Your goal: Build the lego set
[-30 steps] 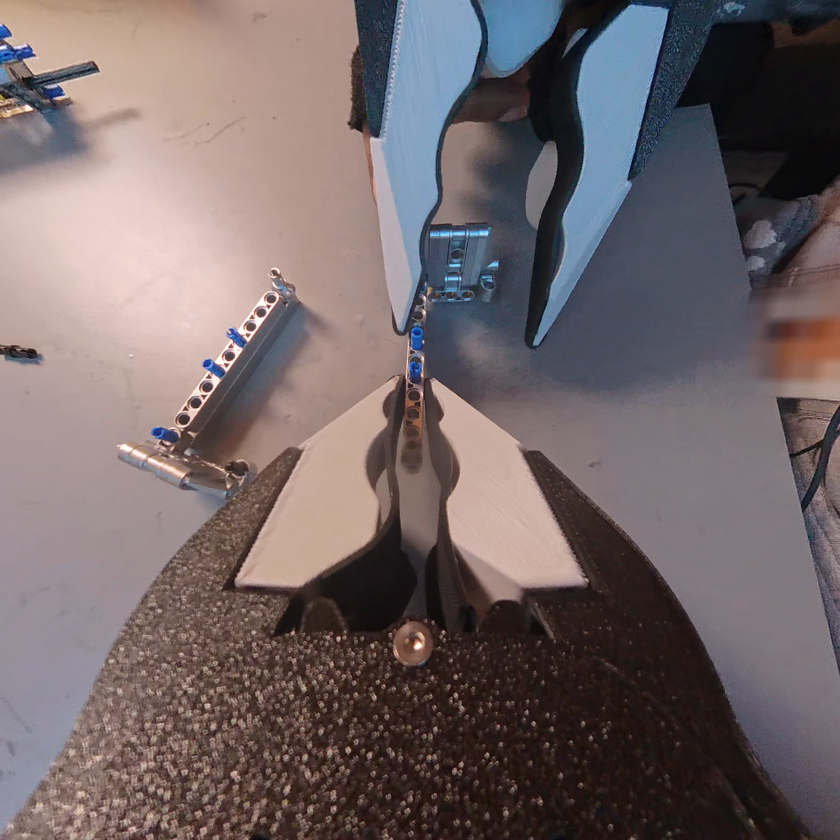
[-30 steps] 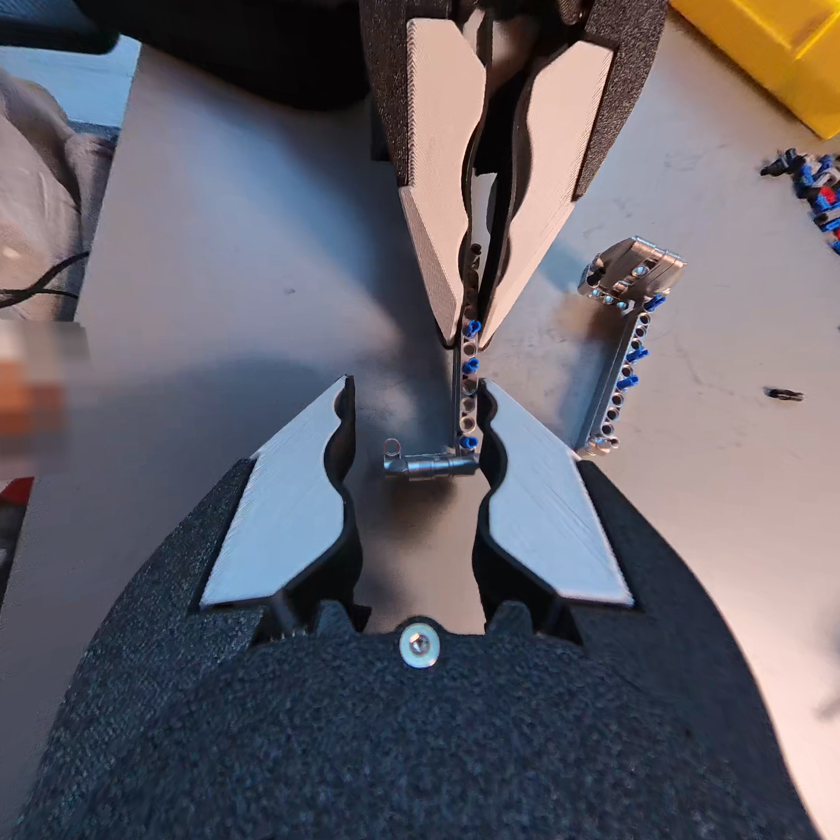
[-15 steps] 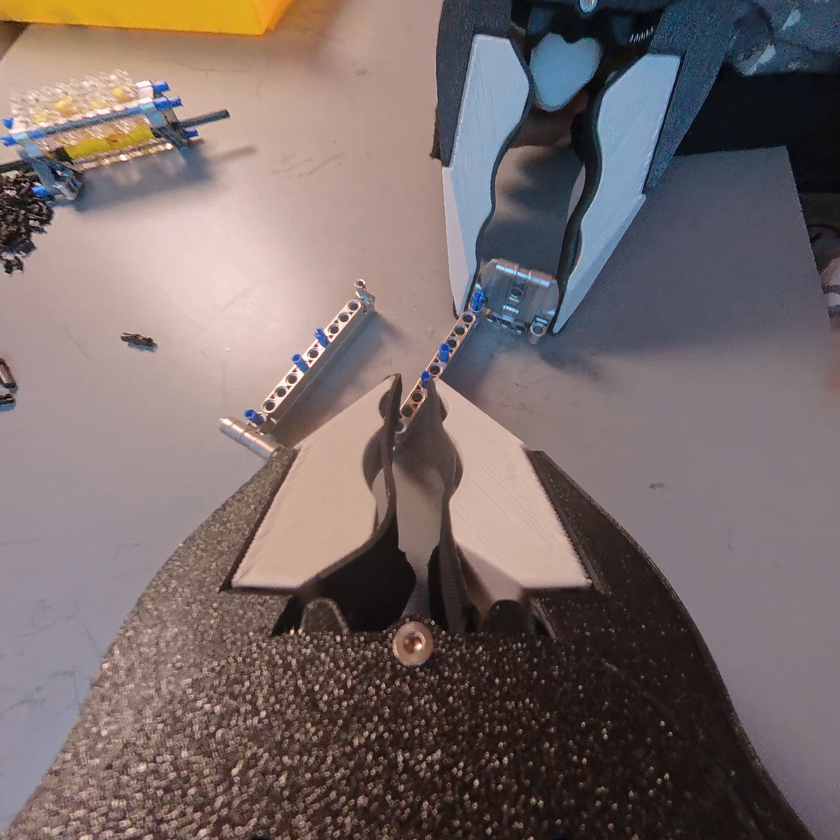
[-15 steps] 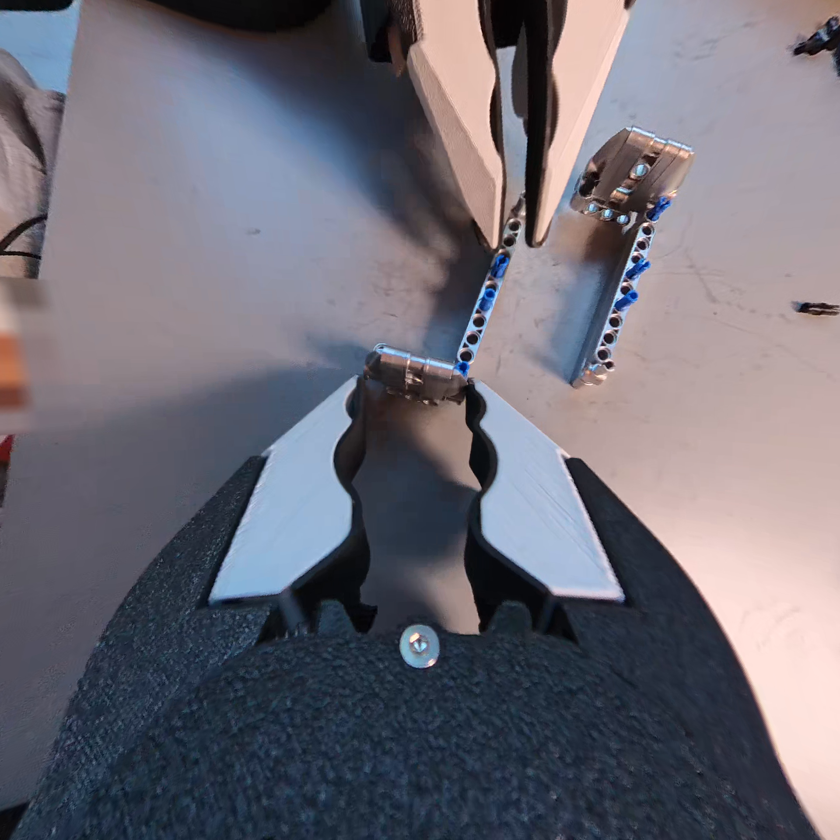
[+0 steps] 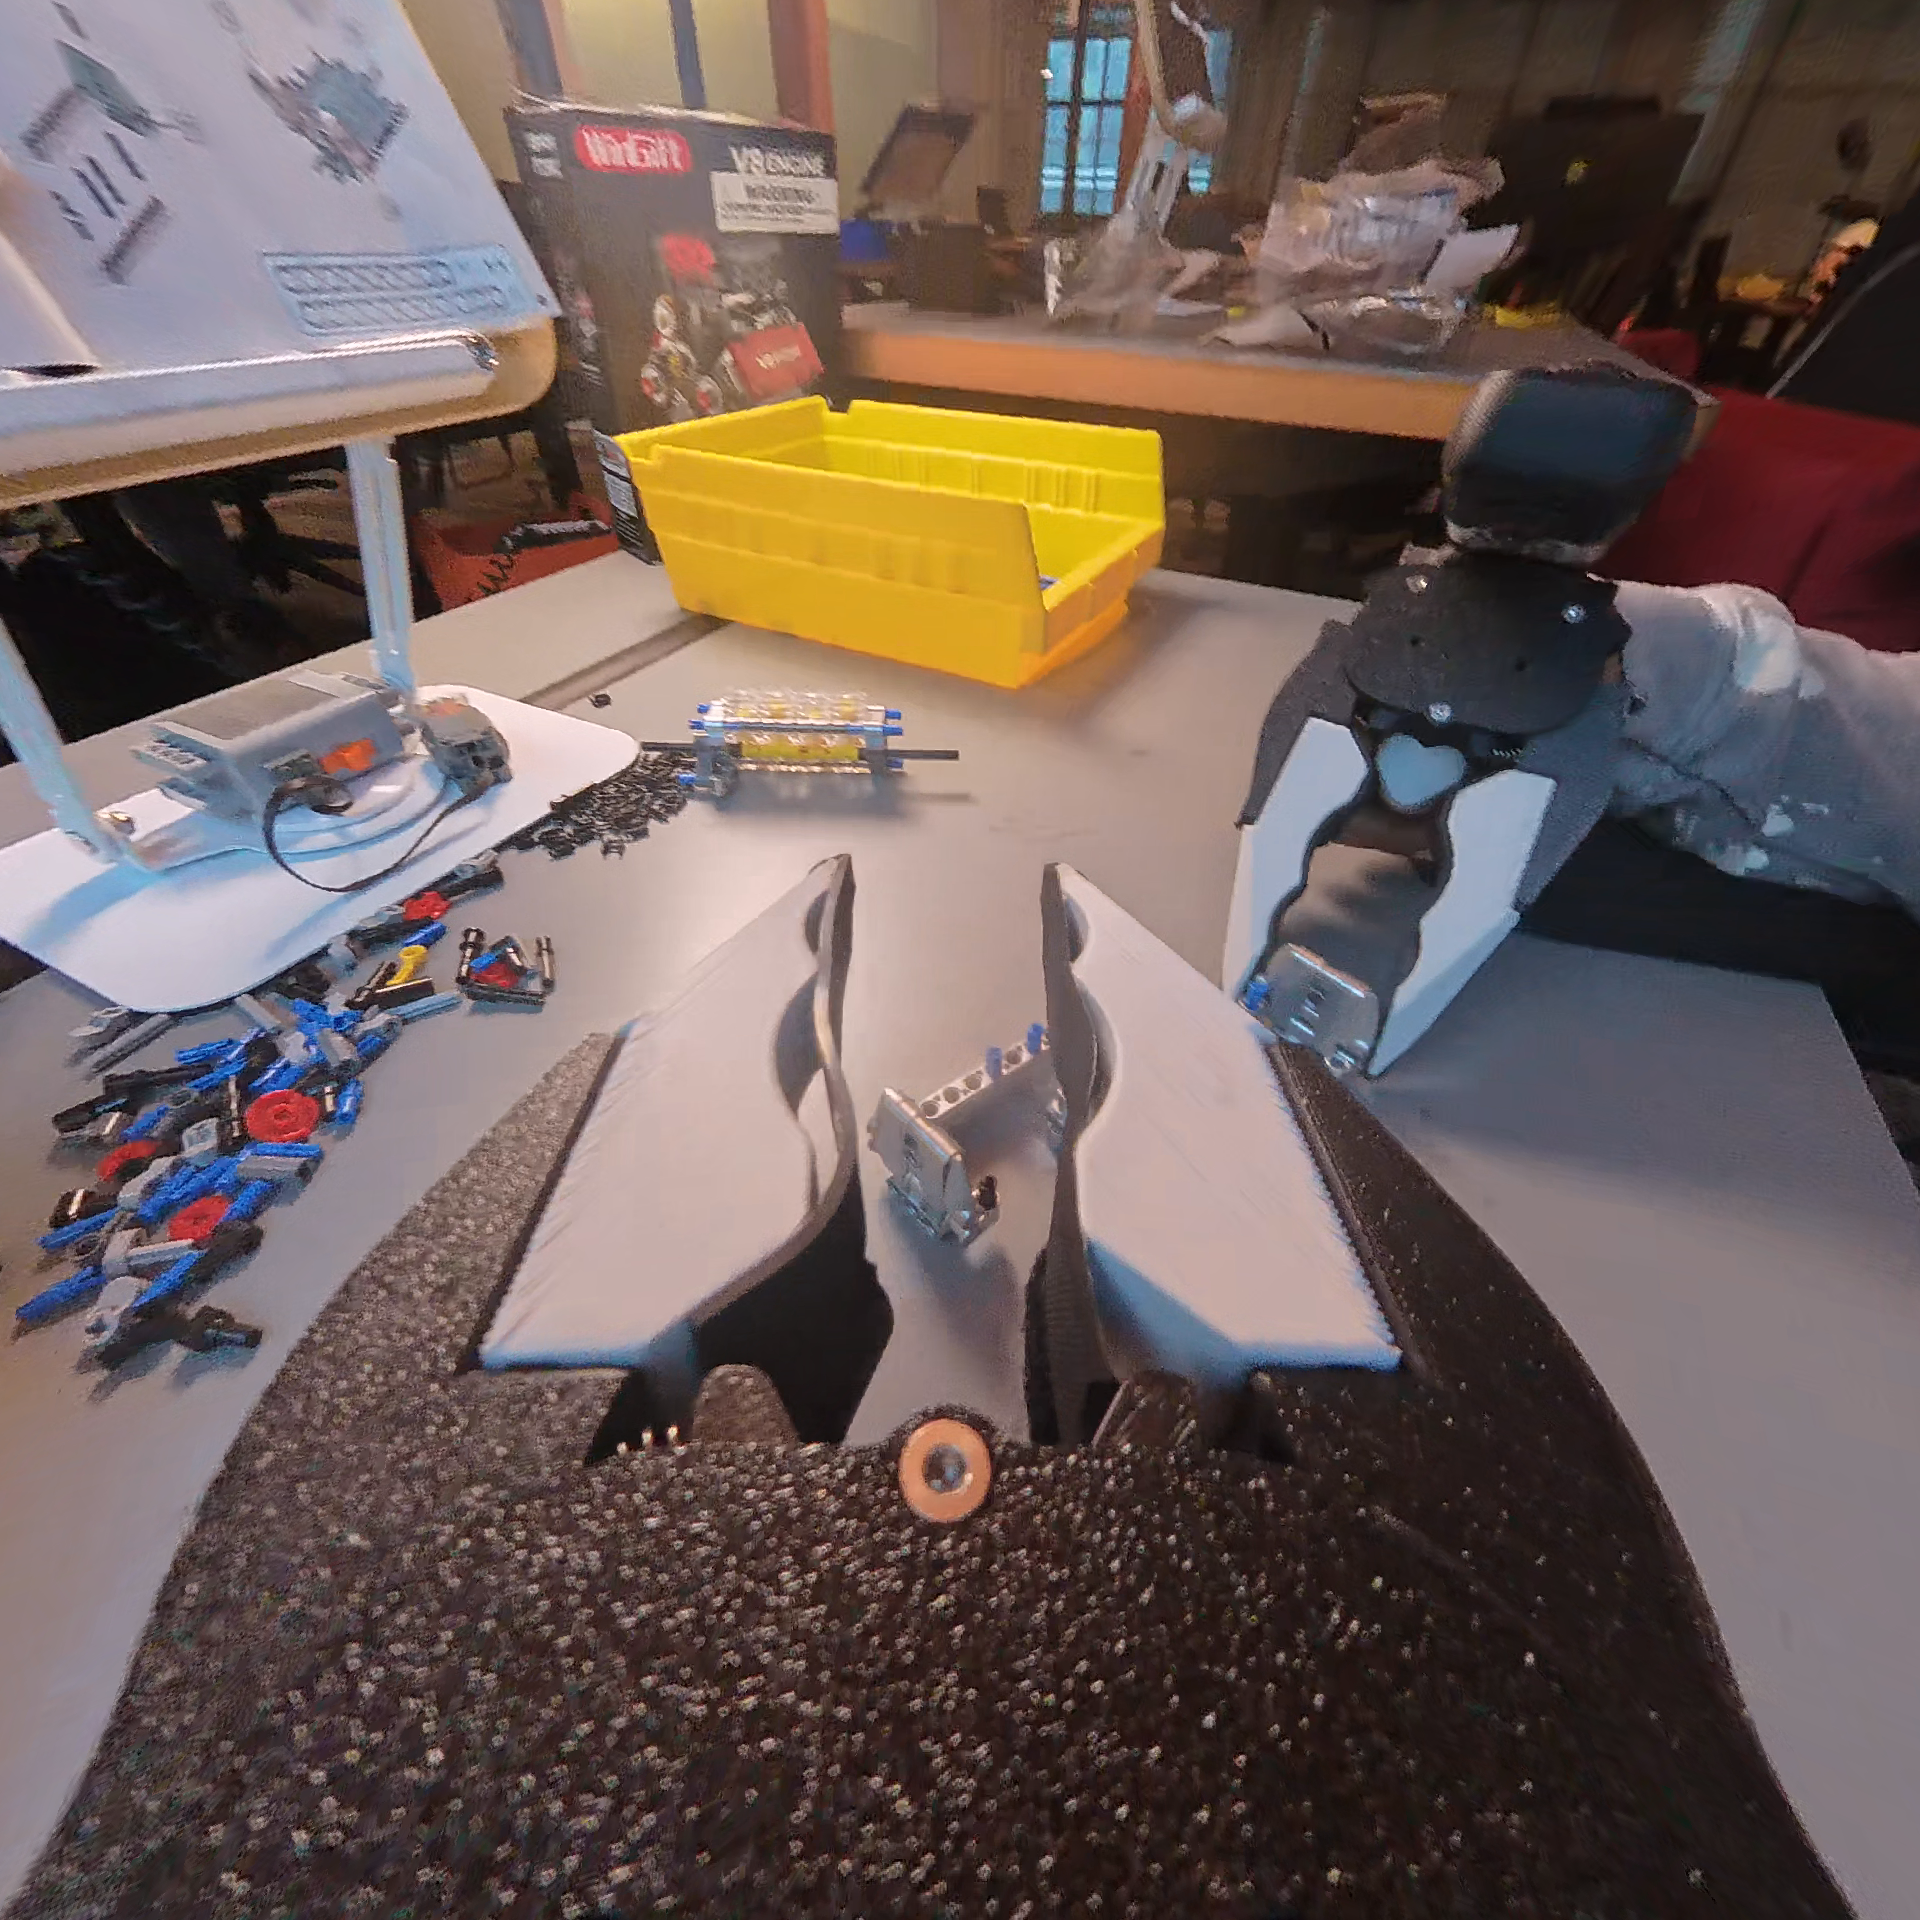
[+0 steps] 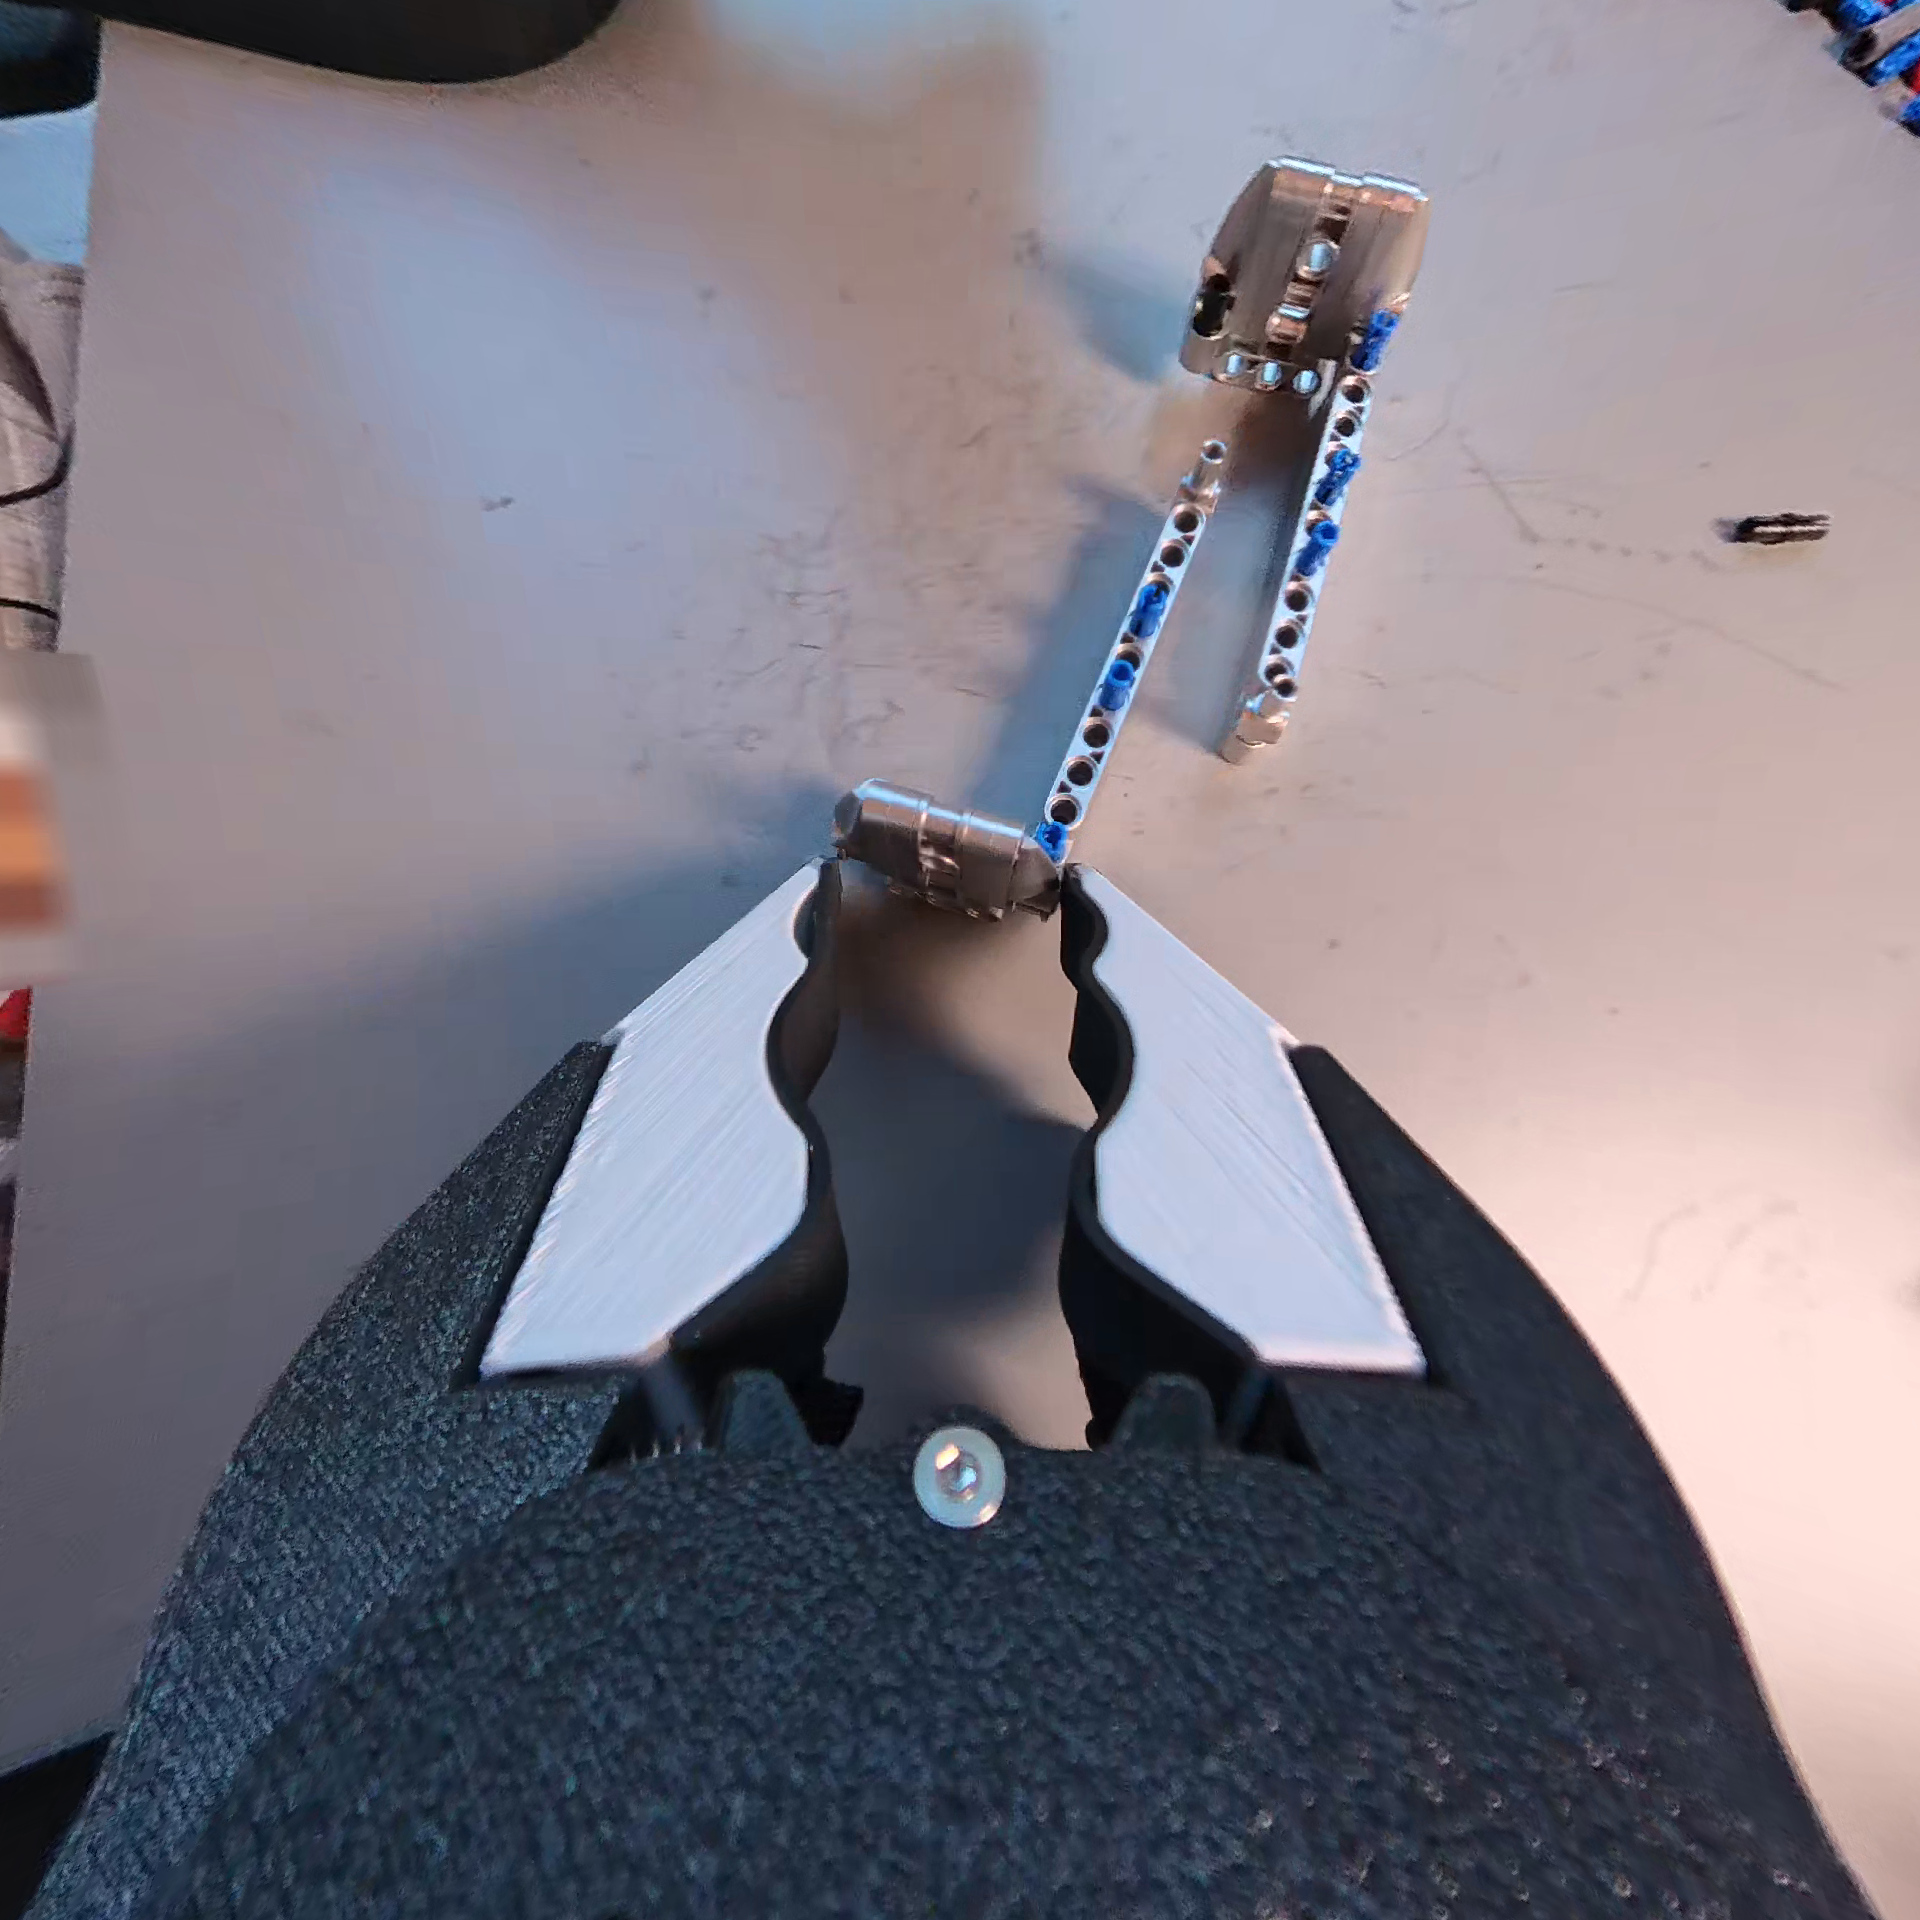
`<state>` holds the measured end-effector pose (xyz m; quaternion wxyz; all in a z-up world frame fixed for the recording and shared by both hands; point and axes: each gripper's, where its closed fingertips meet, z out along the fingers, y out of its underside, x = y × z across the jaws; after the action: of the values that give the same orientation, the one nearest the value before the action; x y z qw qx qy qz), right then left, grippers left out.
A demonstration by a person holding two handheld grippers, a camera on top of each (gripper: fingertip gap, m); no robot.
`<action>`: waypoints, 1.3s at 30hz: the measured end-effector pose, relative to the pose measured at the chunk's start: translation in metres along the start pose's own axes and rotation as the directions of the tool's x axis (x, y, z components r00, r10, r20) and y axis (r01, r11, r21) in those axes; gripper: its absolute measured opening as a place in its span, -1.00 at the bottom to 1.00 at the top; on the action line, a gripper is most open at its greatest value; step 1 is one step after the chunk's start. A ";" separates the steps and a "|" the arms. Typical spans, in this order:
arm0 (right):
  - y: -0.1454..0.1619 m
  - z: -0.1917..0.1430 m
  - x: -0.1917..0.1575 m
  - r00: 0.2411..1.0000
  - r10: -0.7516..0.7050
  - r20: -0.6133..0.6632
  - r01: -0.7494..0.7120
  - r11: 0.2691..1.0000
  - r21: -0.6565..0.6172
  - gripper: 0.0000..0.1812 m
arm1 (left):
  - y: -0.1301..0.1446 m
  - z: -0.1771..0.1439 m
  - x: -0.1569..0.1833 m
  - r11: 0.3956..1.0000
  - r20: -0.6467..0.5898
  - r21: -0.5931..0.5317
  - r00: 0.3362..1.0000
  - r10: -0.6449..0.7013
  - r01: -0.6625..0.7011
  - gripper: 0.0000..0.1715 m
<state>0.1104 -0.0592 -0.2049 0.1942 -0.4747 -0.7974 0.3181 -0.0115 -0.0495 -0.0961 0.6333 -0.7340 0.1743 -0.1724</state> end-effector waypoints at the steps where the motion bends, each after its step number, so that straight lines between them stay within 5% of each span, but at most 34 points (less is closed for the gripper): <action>1: 0.000 0.000 -0.002 1.000 -0.010 0.006 0.010 1.000 0.000 -0.58 | -0.001 -0.001 -0.005 1.000 0.019 0.014 1.000 -0.012 0.012 -0.58; 8: -0.001 0.001 -0.013 0.997 -0.059 0.041 0.059 0.998 0.004 -0.53 | 0.004 -0.002 -0.013 0.996 0.042 0.008 0.995 -0.086 0.086 -0.53; 13: -0.026 -0.012 0.004 1.000 0.008 -0.015 -0.005 0.982 0.188 -0.35 | 0.008 0.000 -0.019 0.996 0.074 -0.001 0.993 -0.089 0.089 -0.38; 21: -0.077 -0.057 0.060 0.962 0.201 -0.183 -0.064 0.822 0.566 -0.32 | 0.005 0.000 -0.019 0.996 0.085 0.008 0.993 -0.084 0.084 -0.35; 33: -0.137 -0.077 0.167 0.863 0.339 -0.375 0.027 0.710 0.704 -0.38 | 0.007 0.001 -0.021 0.998 0.120 0.007 0.991 -0.065 0.064 -0.35; 39: -0.124 -0.071 0.196 0.803 0.407 -0.436 0.054 0.679 0.733 -0.39 | 0.008 -0.008 -0.044 0.996 0.203 0.039 0.975 -0.092 0.085 -0.34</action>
<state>-0.0176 0.0932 -0.0666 0.5570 -0.5116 -0.4616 0.4636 -0.0544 -0.0361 -0.1040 0.6506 -0.7453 0.0727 -0.1265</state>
